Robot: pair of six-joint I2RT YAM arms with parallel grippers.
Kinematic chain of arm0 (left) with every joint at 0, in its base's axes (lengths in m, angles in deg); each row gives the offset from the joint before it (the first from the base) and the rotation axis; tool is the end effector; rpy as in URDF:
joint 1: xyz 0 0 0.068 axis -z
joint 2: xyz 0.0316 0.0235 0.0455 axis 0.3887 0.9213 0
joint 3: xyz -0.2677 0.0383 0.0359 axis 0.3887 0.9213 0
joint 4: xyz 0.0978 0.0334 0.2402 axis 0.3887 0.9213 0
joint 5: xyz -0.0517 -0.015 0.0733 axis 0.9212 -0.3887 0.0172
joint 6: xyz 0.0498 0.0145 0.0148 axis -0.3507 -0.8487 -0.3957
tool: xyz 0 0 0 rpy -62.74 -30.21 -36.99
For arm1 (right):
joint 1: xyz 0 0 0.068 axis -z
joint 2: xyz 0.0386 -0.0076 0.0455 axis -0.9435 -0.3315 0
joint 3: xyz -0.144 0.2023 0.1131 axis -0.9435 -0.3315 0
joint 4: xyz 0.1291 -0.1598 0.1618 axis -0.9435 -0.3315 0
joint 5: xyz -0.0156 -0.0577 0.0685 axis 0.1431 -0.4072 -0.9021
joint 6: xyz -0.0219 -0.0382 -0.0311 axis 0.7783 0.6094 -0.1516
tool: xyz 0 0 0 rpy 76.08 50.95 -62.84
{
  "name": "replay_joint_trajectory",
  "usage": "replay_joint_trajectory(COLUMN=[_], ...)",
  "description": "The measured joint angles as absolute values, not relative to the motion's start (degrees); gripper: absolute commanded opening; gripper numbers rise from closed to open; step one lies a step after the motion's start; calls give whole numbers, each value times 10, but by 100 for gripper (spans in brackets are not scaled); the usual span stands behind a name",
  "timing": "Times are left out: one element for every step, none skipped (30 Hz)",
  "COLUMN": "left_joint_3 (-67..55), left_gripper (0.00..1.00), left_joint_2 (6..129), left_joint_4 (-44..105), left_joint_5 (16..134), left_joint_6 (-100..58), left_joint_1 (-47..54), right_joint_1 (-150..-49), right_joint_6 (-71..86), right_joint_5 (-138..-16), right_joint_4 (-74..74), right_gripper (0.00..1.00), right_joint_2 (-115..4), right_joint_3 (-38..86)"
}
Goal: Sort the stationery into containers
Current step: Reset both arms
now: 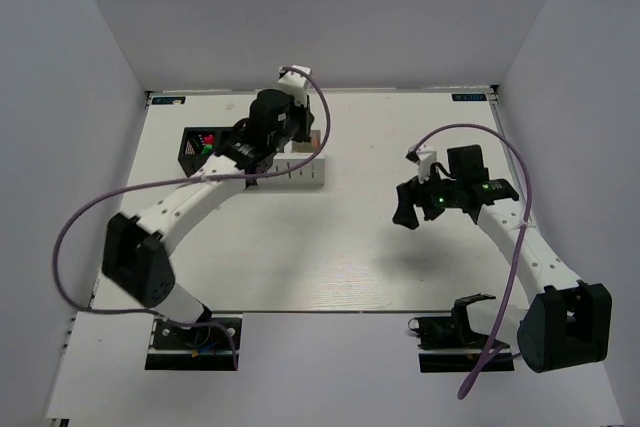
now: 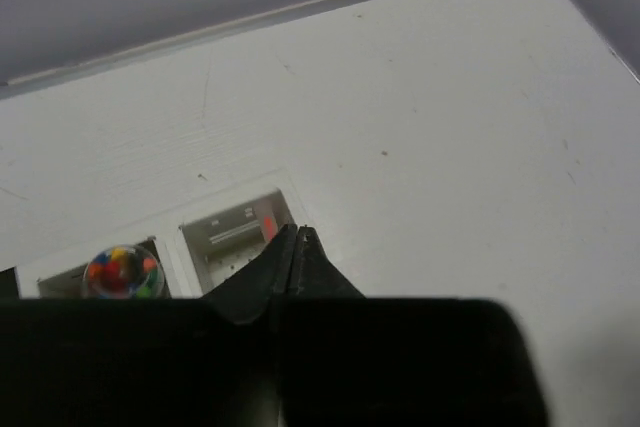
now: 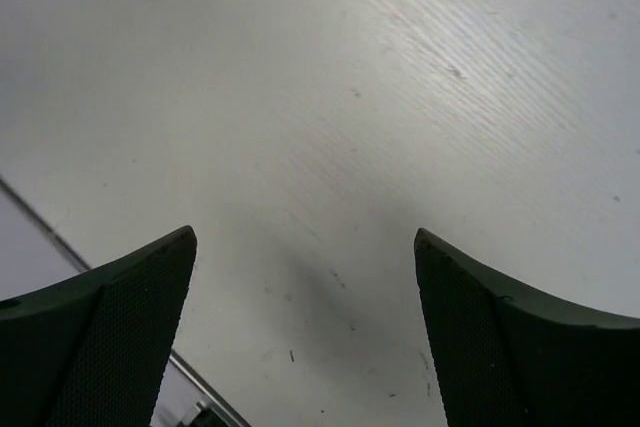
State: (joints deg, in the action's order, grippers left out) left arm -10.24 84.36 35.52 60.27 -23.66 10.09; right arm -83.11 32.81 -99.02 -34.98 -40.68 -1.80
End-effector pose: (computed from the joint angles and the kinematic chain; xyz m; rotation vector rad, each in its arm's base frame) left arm 0.3259 -0.2066 0.3339 0.3300 1.8843 -0.3855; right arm 0.2203 0.0668 0.2609 -0.8533 2.2454 0.5857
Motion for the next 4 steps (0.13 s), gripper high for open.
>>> replay_joint_trajectory(left_joint_3=[-107,-109,-108,-99], left_gripper=[80,99,100,100], left_joint_2=[813,775,740,698], left_joint_4=[392,433,473,513], left_joint_5=[602,604,605,608], left_joint_6=[-241,-245,-240,-234], left_joint_1=[116,134,153,174], right_joint_1=[-831,-831,-831,-831], right_joint_6=[303,285,264,249], right_joint_5=[-965,-946,-927,-912], right_joint_4=[-338,-329,-321,-314], right_gripper=[90,90,90,90], right_joint_2=[-407,-407,-407,-407], right_joint_3=[-18,-18,-18,-18])
